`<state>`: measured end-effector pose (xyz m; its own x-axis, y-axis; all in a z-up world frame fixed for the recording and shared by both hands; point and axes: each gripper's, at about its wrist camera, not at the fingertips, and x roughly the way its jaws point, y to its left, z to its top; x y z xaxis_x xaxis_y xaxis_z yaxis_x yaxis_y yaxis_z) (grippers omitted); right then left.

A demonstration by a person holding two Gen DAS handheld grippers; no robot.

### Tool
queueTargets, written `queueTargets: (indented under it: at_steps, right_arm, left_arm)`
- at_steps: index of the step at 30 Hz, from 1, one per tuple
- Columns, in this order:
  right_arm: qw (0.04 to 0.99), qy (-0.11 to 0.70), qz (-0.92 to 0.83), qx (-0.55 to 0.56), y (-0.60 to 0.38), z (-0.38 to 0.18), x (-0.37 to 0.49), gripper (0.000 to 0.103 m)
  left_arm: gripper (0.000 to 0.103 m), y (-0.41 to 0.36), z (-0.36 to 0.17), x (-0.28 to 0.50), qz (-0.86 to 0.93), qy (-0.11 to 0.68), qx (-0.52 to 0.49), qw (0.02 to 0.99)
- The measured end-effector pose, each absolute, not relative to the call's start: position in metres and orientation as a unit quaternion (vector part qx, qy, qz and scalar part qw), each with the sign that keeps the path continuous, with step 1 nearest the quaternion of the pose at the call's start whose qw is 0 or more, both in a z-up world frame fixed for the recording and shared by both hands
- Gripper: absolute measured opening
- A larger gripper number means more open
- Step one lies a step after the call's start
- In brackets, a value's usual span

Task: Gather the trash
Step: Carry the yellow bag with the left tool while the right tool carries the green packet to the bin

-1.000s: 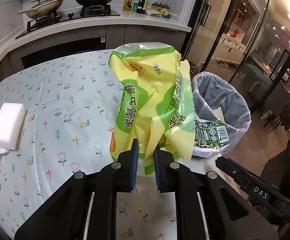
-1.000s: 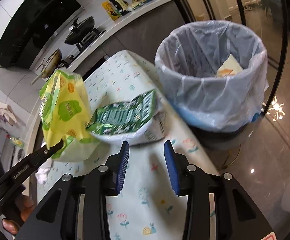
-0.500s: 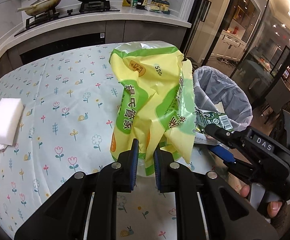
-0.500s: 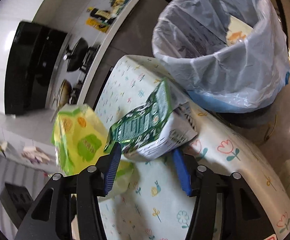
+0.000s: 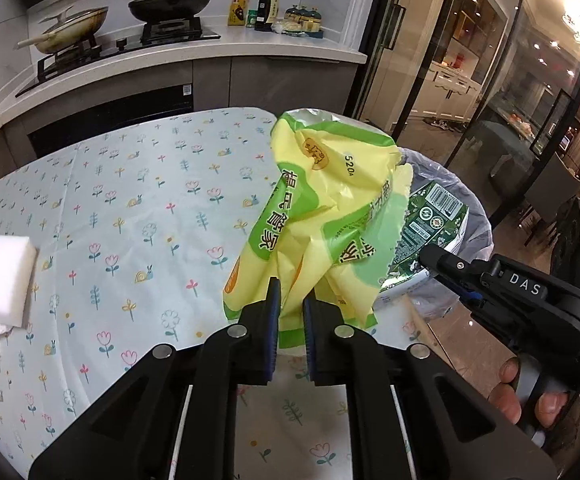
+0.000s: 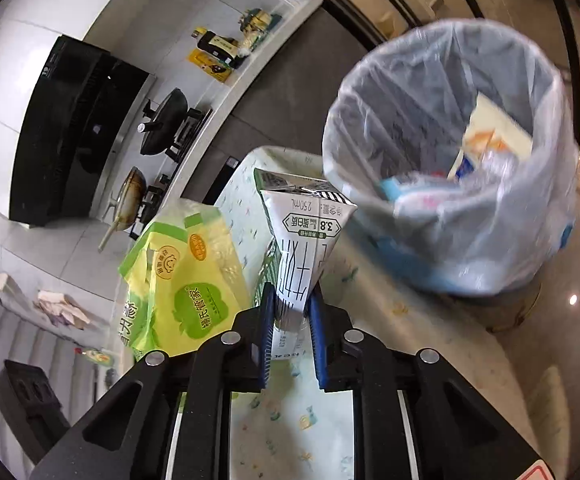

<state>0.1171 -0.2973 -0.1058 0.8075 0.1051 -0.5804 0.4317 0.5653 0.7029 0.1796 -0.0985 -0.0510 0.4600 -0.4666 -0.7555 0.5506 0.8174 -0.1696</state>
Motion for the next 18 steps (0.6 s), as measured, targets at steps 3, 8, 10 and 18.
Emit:
queueTargets:
  at_steps: [3, 8, 10, 18]
  right_arm:
    - [0.844, 0.287, -0.110, 0.439, -0.311, -0.095, 0.112, 0.016]
    - [0.864, 0.271, -0.155, 0.395, -0.342, -0.074, 0.103, 0.016]
    - [0.868, 0.265, -0.175, 0.382, -0.358, -0.067, 0.098, 0.016]
    - [0.876, 0.250, -0.227, 0.345, -0.409, -0.050, 0.081, 0.016]
  left_arm:
    - [0.010, -0.117, -0.041, 0.181, -0.311, 0.415, 0.053, 0.853]
    - [0.010, -0.156, -0.027, 0.185, -0.334, 0.402, 0.055, 0.851]
    - [0.010, -0.174, -0.022, 0.186, -0.342, 0.397, 0.058, 0.850]
    - [0.010, -0.241, -0.020, 0.194, -0.371, 0.394, 0.070, 0.838]
